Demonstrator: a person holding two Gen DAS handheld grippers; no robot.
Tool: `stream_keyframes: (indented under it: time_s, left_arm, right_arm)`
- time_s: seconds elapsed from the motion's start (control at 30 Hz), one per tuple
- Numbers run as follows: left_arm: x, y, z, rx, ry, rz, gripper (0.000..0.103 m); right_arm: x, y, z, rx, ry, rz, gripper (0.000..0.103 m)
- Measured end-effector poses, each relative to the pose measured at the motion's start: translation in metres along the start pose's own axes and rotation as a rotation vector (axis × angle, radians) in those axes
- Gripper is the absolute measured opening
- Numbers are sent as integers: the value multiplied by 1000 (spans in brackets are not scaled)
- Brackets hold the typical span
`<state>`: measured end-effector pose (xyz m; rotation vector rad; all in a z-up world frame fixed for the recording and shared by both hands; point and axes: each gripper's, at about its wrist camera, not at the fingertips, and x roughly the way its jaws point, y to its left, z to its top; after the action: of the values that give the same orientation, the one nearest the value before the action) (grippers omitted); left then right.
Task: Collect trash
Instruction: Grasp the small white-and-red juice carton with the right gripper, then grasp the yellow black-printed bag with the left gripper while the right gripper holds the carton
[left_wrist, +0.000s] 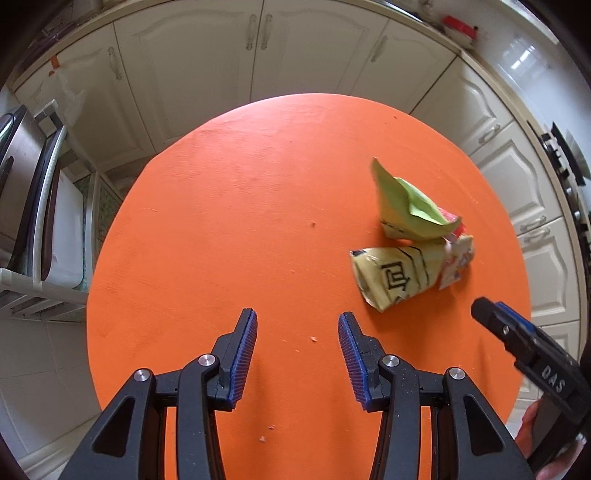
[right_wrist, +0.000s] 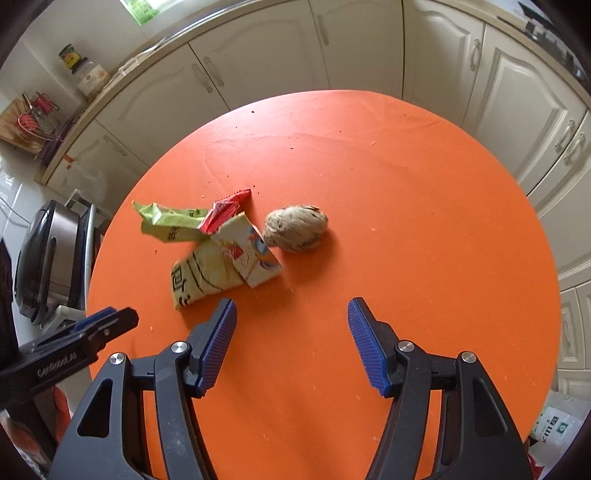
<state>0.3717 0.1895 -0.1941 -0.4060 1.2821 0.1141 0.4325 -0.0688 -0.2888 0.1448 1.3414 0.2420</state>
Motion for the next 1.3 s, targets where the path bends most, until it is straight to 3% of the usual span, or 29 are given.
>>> stream_keyframes:
  time_s: [0.13,0.43,0.53,0.57,0.67,1.03,1.2,1.3]
  left_arm:
    - [6,10,4,-10,7,-21,48]
    - [15,18,8,-26,17,-44,48]
    - [17,21,6,-35,20,-44,48]
    - [17,21,5,-39,21,-44,48]
    - [18,23,3,-50,25,-42,48]
    - [7,13,-8,-27,13,-51,48]
    - [4,3,-14,0,8,-68,49]
    - [6,-2,-19,17,20,-73,49]
  right_arm:
    - [18,7,13,-8,23,3,62]
    - [29,26,25,-42,5,-7,54]
    - [28,32,26,-76,-6,-32,45]
    - [28,31,25,-78,-1,-21,38]
    - [28,27,24,-76,9,-7,32]
    - [8,9,-17,-81,61,41,30]
    - [-1,3,-34,-108,67,14,31]
    - [7,1,-37,-104,54,-56,32]
